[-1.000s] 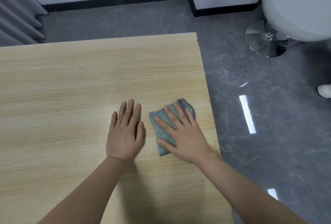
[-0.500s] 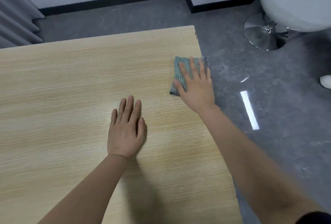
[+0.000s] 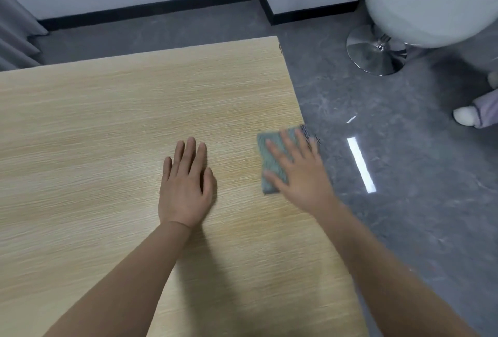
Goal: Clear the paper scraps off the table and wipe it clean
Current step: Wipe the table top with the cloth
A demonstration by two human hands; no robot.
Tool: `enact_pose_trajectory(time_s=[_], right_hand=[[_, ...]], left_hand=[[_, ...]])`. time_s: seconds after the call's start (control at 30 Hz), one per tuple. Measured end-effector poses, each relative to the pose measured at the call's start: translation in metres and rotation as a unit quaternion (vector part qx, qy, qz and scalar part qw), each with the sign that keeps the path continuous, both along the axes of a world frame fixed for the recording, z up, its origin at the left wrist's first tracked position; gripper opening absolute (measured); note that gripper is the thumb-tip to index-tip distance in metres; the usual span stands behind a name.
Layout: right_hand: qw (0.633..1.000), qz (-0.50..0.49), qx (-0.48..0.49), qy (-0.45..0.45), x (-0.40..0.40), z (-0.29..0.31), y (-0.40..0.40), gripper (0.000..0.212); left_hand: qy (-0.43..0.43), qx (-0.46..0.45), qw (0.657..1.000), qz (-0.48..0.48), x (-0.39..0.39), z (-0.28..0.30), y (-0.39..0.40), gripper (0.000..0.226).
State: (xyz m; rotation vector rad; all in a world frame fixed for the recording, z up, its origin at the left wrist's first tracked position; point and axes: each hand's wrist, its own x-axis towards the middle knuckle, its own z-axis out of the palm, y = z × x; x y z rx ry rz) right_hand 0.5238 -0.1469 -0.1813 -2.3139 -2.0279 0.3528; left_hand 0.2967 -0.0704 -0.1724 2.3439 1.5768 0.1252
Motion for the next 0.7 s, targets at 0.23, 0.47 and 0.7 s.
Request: enact_pose_trajectory(time_s=[0.23, 0.47, 0.7], right_hand=[[0.992, -0.111, -0.005, 0.064, 0.027, 0.002, 0.07, 0.063], [0.997, -0.071, -0.001, -0.013, -0.022, 0.005, -0.008, 0.064], [0.999, -0.027, -0.016, -0.011, -0.082, 0.003, -0.116, 0.063]], left_hand=[[-0.011, 0.001, 1.0, -0.002, 0.0, 0.0, -0.001, 0.056], [-0.008, 0.0, 1.0, -0.006, 0.0, -0.001, -0.002, 0.052], [0.011, -0.008, 1.0, -0.021, -0.002, 0.001, -0.004, 0.052]])
